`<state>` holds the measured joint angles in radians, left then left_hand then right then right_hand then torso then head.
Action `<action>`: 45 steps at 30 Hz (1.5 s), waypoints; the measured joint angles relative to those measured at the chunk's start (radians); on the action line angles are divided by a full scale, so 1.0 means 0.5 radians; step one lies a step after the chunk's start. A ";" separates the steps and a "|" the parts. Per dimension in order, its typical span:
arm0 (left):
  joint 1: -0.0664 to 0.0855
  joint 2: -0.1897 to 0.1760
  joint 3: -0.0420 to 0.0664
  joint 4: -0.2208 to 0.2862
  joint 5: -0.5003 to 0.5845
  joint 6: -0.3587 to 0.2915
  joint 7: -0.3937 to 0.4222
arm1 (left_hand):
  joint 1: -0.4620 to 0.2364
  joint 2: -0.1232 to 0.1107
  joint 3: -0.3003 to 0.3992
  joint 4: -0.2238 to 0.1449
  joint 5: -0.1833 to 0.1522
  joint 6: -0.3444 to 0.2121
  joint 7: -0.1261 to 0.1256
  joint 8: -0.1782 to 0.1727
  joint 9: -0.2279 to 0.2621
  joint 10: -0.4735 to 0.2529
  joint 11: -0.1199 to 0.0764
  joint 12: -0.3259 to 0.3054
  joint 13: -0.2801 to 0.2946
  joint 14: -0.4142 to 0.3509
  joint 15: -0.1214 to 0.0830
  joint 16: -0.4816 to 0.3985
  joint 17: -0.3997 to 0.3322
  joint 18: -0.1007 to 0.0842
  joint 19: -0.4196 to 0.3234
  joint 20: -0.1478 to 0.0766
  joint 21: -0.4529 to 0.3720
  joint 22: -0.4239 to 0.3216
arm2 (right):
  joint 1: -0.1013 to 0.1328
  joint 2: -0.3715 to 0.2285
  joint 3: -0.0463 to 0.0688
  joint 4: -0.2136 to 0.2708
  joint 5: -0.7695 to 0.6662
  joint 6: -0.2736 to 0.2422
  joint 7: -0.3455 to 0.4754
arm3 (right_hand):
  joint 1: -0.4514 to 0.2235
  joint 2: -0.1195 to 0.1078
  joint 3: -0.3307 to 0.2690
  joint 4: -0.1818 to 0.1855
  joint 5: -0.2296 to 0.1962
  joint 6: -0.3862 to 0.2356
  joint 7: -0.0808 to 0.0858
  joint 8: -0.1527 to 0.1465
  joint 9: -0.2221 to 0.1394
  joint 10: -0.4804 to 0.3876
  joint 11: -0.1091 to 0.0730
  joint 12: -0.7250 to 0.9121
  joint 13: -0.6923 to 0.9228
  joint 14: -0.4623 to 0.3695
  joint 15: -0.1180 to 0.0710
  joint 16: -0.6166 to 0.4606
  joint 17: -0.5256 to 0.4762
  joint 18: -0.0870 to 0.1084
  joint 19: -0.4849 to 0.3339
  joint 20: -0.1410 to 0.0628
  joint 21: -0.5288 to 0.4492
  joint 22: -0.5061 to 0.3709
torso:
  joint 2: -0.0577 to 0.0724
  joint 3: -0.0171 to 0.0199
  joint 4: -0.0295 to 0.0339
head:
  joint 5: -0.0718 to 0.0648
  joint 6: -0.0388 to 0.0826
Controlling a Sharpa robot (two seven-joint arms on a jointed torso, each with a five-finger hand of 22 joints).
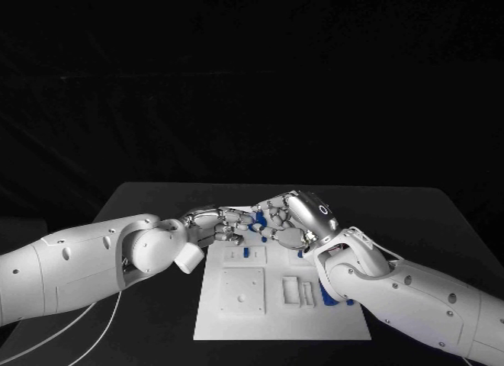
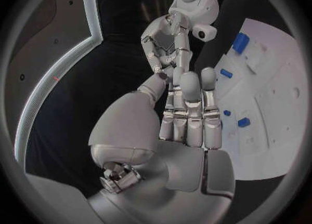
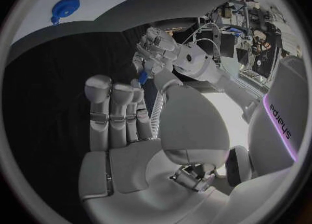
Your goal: Assemble the parts on the task board
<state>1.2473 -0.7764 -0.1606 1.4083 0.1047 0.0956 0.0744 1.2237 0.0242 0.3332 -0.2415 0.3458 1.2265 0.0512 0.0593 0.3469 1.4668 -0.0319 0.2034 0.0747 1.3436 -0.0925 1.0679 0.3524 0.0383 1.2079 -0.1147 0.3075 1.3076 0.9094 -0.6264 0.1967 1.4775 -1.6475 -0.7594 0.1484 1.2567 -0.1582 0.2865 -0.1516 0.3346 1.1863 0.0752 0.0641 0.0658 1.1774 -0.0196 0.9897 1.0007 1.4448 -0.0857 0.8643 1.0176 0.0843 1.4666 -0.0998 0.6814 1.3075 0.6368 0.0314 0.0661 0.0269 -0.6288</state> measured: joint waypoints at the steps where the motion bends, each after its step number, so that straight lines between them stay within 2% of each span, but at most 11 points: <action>1: 0.000 0.000 0.000 0.000 -0.001 0.000 0.001 | 0.000 0.000 0.000 0.000 -0.001 0.002 0.002 0.000 0.000 0.000 0.000 0.000 0.000 0.000 0.000 0.000 0.000 0.000 0.000 0.000 0.000 0.000 | 0.000 0.000 0.000 0.000 0.000 0.000 0.001 | 0.000 0.000 -0.013 -0.006 -0.013 -0.008 -0.004 0.000 -0.002 0.000 0.000 -0.005 -0.003 0.000 0.000 -0.002 -0.002 0.000 0.000 0.000 0.000 0.000 | 0.000 0.0002 0.000 | 0.000 0.000; 6: 0.000 0.002 0.000 0.003 -0.004 0.005 0.003 | -0.003 0.003 0.003 -0.003 -0.003 0.003 0.002 0.007 0.000 0.000 0.000 0.005 -0.001 0.000 0.000 0.000 0.001 0.000 0.000 0.000 0.000 0.000 | 0.000 0.003 0.000 0.002 0.000 0.000 0.006 | 0.008 0.008 -0.082 -0.015 -0.042 -0.020 0.007 -0.001 -0.002 -0.007 0.007 -0.005 -0.013 0.000 0.000 -0.009 -0.006 0.000 0.000 0.000 0.000 0.000 | 0.000 0.0006 -0.001 | 0.001 0.000; 12: -0.001 0.006 0.000 0.008 -0.009 0.017 0.004 | -0.008 0.008 0.005 -0.005 0.005 0.007 -0.002 0.008 0.000 0.000 0.000 0.013 -0.003 0.000 0.000 0.009 0.002 0.000 0.007 -0.007 0.000 0.000 | 0.001 0.008 -0.001 0.004 0.001 0.003 0.013 | 0.012 0.014 -0.130 -0.017 -0.042 -0.027 0.000 -0.001 -0.002 -0.007 0.007 -0.005 -0.019 0.000 0.000 -0.017 -0.008 0.000 0.000 0.000 0.000 0.000 | 0.000 0.0004 -0.001 | 0.002 -0.002; 19: 0.000 0.008 0.000 0.011 -0.012 0.032 0.004 | -0.011 0.010 0.005 -0.005 0.004 0.008 -0.003 0.008 0.000 0.000 0.000 0.029 0.001 0.000 0.001 0.009 0.004 0.000 0.007 -0.007 0.000 0.000 | 0.000 0.011 -0.002 0.004 0.000 0.009 0.017 | 0.031 0.016 -0.137 -0.019 -0.045 -0.027 0.000 -0.001 -0.002 -0.007 0.007 -0.005 -0.021 0.000 0.000 -0.017 -0.008 0.000 0.000 0.000 0.000 0.000 | 0.000 0.0004 0.000 | 0.002 -0.003; 21: 0.000 0.008 0.000 0.011 -0.012 0.036 0.004 | -0.011 0.010 0.005 -0.005 0.004 0.008 -0.003 0.007 0.000 0.000 0.000 0.029 0.001 0.000 0.001 0.009 0.004 0.000 0.007 -0.007 0.000 0.000 | 0.000 0.011 -0.002 0.004 0.000 0.010 0.018 | 0.047 0.033 -0.127 -0.029 -0.093 -0.022 -0.005 -0.001 -0.002 -0.007 0.007 -0.005 -0.020 0.000 0.000 -0.017 -0.007 0.000 0.000 0.000 0.000 0.000 | 0.000 0.0004 0.000 | 0.001 -0.003; 24: 0.000 0.008 0.000 0.011 -0.013 0.038 0.004 | -0.011 0.009 0.005 -0.005 0.003 0.008 -0.003 0.007 0.000 -0.001 0.001 0.029 0.001 0.000 0.001 0.009 0.004 0.000 0.007 -0.007 0.000 0.000 | 0.000 0.011 -0.002 0.004 -0.002 0.011 0.018 | 0.068 0.054 -0.031 -0.053 -0.245 0.016 -0.011 -0.002 -0.003 -0.007 0.007 -0.005 -0.014 0.000 0.000 -0.017 -0.002 0.000 0.000 0.000 0.008 0.000 | 0.000 0.0004 0.000 | 0.001 -0.003; 29: 0.000 0.007 0.000 0.011 -0.014 0.039 0.002 | -0.011 0.009 0.007 -0.008 0.003 0.008 -0.003 0.003 0.000 -0.001 0.001 0.029 0.001 0.000 0.001 0.016 0.007 0.000 0.007 -0.007 0.000 -0.001 | 0.000 0.013 -0.002 0.009 -0.006 0.008 0.019 | 0.078 0.064 0.245 -0.067 -0.438 0.068 -0.013 -0.019 -0.007 -0.006 0.006 0.010 0.007 0.000 0.000 -0.009 0.014 0.000 0.000 0.000 0.031 0.000 | 0.000 0.0006 0.001 | 0.001 -0.002; 36: 0.001 0.007 0.002 0.011 -0.015 0.043 0.002 | -0.011 0.009 0.009 -0.010 0.003 0.016 -0.010 -0.001 0.000 -0.003 0.004 0.029 0.001 0.000 0.001 0.017 0.006 0.000 0.007 -0.007 0.000 0.000 | -0.001 0.013 -0.004 0.014 -0.008 -0.005 0.028 | 0.047 0.072 0.469 -0.027 -0.544 0.075 -0.015 -0.019 -0.008 0.004 -0.004 0.018 0.021 0.000 0.000 0.010 0.037 0.000 0.000 0.000 0.056 0.000 | 0.000 0.0004 0.000 | 0.001 0.000; 45: 0.002 0.007 0.003 0.011 -0.015 0.053 0.001 | -0.014 0.006 0.007 -0.013 0.014 0.020 -0.015 -0.001 -0.001 0.002 -0.002 0.039 -0.001 -0.005 -0.003 0.017 0.006 0.000 0.007 -0.007 0.000 0.001 | -0.002 0.010 -0.005 0.013 -0.004 -0.021 0.043 | -0.005 0.093 0.460 -0.014 -0.555 0.075 -0.015 -0.019 -0.007 0.012 -0.011 0.018 0.019 0.000 0.000 0.010 0.044 0.000 0.000 0.000 0.058 0.000 | 0.000 0.0017 0.000 | 0.002 0.002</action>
<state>1.2481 -0.7729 -0.1592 1.4139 0.0973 0.1219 0.0750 1.2169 0.0271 0.3365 -0.2479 0.3530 1.2364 0.0439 0.0590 0.3466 1.4676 -0.0327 0.2226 0.0744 1.3410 -0.0940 1.0765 0.3556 0.0382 1.2115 -0.1182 0.3075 1.3080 0.9085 -0.6216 0.1940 1.4838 -1.6493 -0.7701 0.1698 1.2539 -0.1119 0.5163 -0.1584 0.0570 1.2237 0.0679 0.0547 0.0623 1.1831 -0.0250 0.9988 1.0105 1.4449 -0.0856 0.8692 1.0396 0.0842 1.4667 -0.0998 0.7104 1.3073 0.6369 0.0322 0.0662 0.0279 -0.6281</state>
